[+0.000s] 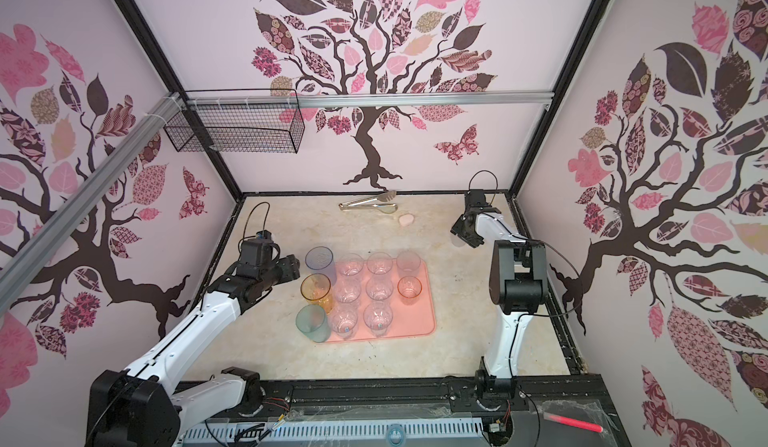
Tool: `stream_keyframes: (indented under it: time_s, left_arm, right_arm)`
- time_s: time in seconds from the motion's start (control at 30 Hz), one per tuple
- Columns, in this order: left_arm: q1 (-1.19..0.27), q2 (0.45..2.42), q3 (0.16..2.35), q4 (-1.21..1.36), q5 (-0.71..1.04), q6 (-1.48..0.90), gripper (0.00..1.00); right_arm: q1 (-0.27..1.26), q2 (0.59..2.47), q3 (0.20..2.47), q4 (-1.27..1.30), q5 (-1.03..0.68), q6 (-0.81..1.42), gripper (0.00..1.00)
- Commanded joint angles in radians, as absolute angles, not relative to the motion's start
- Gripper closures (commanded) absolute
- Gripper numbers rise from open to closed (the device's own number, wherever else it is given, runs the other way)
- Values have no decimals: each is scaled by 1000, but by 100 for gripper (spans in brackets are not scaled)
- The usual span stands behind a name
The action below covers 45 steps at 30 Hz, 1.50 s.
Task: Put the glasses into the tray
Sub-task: 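Move the right gripper back to the frosted glass beyond the tray, then close the right gripper on the frosted glass and lift it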
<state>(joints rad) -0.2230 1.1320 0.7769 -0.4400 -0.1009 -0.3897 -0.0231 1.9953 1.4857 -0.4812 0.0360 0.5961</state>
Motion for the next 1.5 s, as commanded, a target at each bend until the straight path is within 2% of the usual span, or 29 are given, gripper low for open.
stream_keyframes:
  time_s: [0.0,0.2,0.37,0.57,0.97,1.47]
  left_arm:
    - [-222,1128,776,-435,-77,-384,26]
    - [-222,1120,779,-436,-66,-370,26]
    - [-221,1136,781,-429,-32,-370,26]
    - [-222,1131,779,-434,-37,-364,26]
    - [-222,1134,772,-430,-41,-365,26]
    - [-221,1130,770,-420,-51,-364,26]
  right_arm:
    - [-29,2041,1501,-473,29,601,44]
    - [-28,2053,1512,-500,25,579,54]
    - [-29,2000,1470,-489,20,571,73]
    - [-28,1927,1446,-505,-8,589,87]
    - [1,1750,1381,-574,-11,543,91]
    - [169,1519,1264,-689,25,494,90]
